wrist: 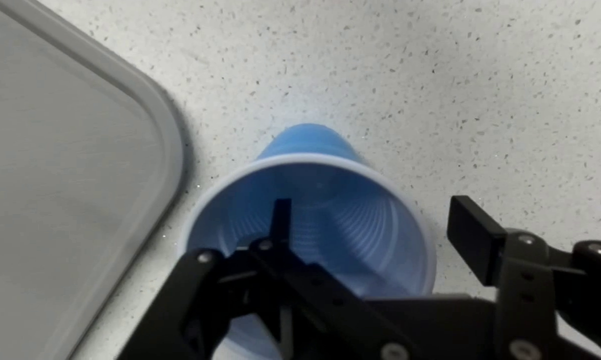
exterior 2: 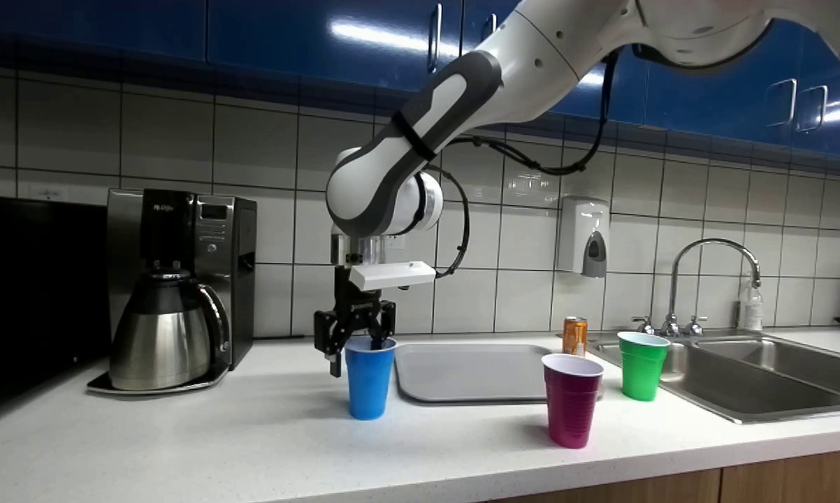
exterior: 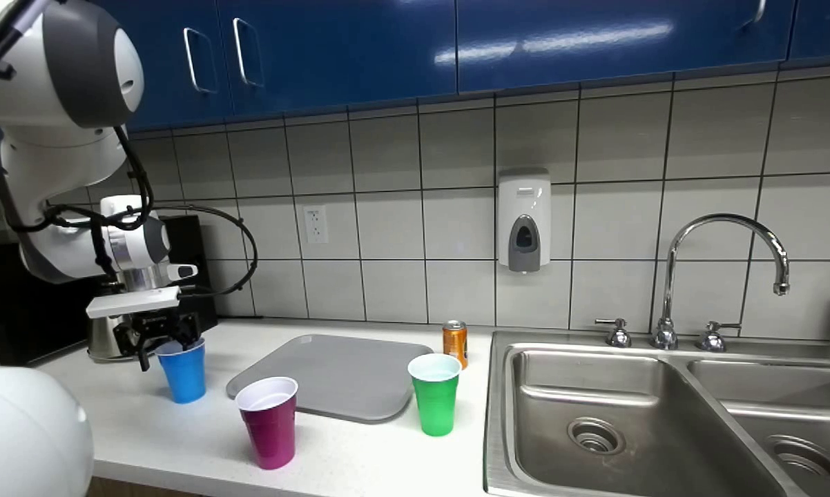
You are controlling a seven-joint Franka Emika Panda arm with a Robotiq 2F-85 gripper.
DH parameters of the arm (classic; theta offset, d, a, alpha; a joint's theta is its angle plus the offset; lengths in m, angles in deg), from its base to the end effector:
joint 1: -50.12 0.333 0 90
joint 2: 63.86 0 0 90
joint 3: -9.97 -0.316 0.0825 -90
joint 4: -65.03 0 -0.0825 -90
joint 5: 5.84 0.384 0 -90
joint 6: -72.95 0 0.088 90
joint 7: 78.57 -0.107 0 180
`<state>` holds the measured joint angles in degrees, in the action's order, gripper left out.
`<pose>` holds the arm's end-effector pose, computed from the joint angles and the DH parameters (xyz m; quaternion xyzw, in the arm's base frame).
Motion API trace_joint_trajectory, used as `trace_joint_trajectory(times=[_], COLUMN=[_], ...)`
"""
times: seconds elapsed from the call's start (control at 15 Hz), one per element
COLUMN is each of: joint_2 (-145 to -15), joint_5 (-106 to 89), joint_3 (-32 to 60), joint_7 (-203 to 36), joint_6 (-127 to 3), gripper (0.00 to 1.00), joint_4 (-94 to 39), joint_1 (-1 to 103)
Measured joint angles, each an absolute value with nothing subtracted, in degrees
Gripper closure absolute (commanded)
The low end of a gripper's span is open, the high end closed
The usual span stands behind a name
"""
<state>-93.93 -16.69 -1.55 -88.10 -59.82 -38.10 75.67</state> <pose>0.5301 0.3834 0.2607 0.9577 0.2870 0.0110 0.0165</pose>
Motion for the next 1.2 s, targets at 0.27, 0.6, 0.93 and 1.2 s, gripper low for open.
trace_joint_trajectory(times=[0.27, 0.6, 0.93, 1.2], joint_2=[-93.0, -90.6, -88.4, -86.6], joint_5=[-16.7, -16.7, -16.7, -16.7], joint_3=[-1.6, -1.6, -1.5, -0.9], joint_7=[-88.1, -88.1, -88.1, -88.3], joint_6=[-60.0, -60.3, -61.2, -61.9], gripper=[0.0, 0.0, 0.0, 0.0], joint_4=[-37.9, -38.0, -38.7, -40.1], joint_1=[75.7, 75.7, 75.7, 75.5])
